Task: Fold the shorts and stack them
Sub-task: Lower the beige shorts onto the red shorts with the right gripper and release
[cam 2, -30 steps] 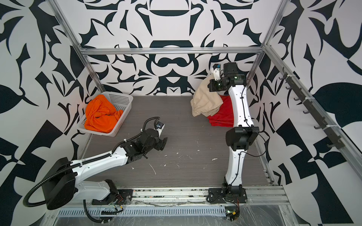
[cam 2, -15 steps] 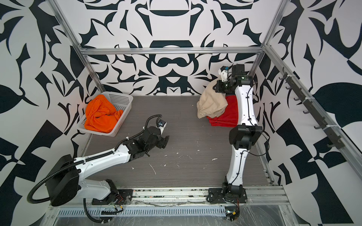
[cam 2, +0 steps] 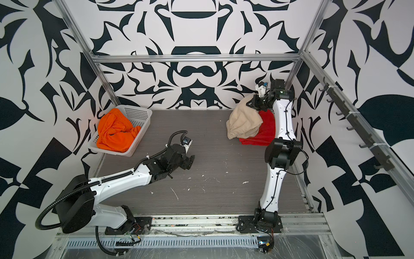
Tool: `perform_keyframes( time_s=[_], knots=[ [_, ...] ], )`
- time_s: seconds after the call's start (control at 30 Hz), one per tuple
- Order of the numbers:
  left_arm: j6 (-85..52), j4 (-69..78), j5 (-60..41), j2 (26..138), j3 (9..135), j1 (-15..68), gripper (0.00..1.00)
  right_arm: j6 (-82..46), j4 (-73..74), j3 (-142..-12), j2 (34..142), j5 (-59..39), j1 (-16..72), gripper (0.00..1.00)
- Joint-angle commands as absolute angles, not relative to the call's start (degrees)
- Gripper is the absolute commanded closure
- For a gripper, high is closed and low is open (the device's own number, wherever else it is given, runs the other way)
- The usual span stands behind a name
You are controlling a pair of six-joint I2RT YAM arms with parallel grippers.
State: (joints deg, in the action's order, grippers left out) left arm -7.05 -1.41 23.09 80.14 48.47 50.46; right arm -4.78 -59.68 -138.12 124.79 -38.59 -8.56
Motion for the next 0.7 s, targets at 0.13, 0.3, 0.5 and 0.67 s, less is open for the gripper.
perform_keyframes(
  time_s=[0.13,0.3,0.5,0.67],
  knots=[
    [-6.9,-1.0,22.0,81.0,50.9,50.2,0.16,-8.0,-52.0,-133.4,113.8,-42.5,-2.3,1.0],
    [-6.9,-1.3,21.8,80.8,51.1,50.2,0.16,-10.0,-51.5,-133.4,114.2,-41.7,2.5,1.0],
    [-7.1,-1.6,22.0,79.7,50.5,50.2,0.16,-15.7,-48.2,-131.4,116.9,-40.7,5.3,1.0],
    [-7.5,-1.8,22.3,79.1,49.9,50.2,0.16,-18.9,-46.5,-129.9,121.4,-39.0,4.0,1.0]
  ],
)
